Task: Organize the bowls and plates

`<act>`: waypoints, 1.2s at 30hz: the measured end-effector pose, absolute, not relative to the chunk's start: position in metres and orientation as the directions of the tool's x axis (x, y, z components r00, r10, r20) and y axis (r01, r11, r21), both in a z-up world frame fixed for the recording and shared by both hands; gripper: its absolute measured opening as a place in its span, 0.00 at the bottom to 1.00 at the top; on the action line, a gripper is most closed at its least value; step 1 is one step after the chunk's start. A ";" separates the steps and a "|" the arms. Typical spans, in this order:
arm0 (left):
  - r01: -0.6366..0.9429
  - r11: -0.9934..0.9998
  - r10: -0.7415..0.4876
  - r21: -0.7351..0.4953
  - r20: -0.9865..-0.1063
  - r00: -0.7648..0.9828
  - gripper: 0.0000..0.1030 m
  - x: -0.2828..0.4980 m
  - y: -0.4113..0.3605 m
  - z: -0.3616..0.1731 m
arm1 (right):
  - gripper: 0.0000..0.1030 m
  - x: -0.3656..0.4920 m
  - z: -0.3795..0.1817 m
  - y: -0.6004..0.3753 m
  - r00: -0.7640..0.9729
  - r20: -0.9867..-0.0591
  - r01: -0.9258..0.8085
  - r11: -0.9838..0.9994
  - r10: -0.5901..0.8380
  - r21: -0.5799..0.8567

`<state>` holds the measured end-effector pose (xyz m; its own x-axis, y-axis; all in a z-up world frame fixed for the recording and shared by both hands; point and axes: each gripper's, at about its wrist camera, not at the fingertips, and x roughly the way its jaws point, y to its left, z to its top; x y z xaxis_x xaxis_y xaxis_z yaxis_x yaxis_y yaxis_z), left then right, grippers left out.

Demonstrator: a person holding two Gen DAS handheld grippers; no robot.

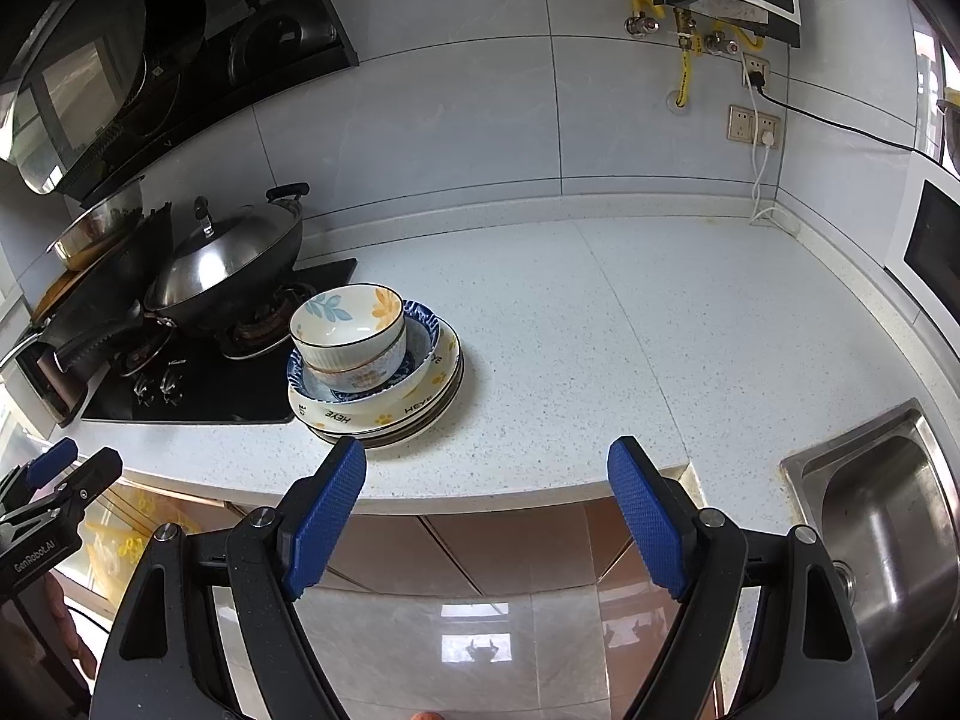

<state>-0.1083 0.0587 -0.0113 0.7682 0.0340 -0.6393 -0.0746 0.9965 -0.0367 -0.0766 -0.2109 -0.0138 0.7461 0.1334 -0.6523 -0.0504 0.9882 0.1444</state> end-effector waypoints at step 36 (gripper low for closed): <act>-0.096 0.995 0.050 -0.041 -0.622 0.781 0.98 -0.124 0.058 -0.009 | 0.77 -0.084 -0.014 -0.206 0.746 -0.653 -0.051 0.989 0.130 0.138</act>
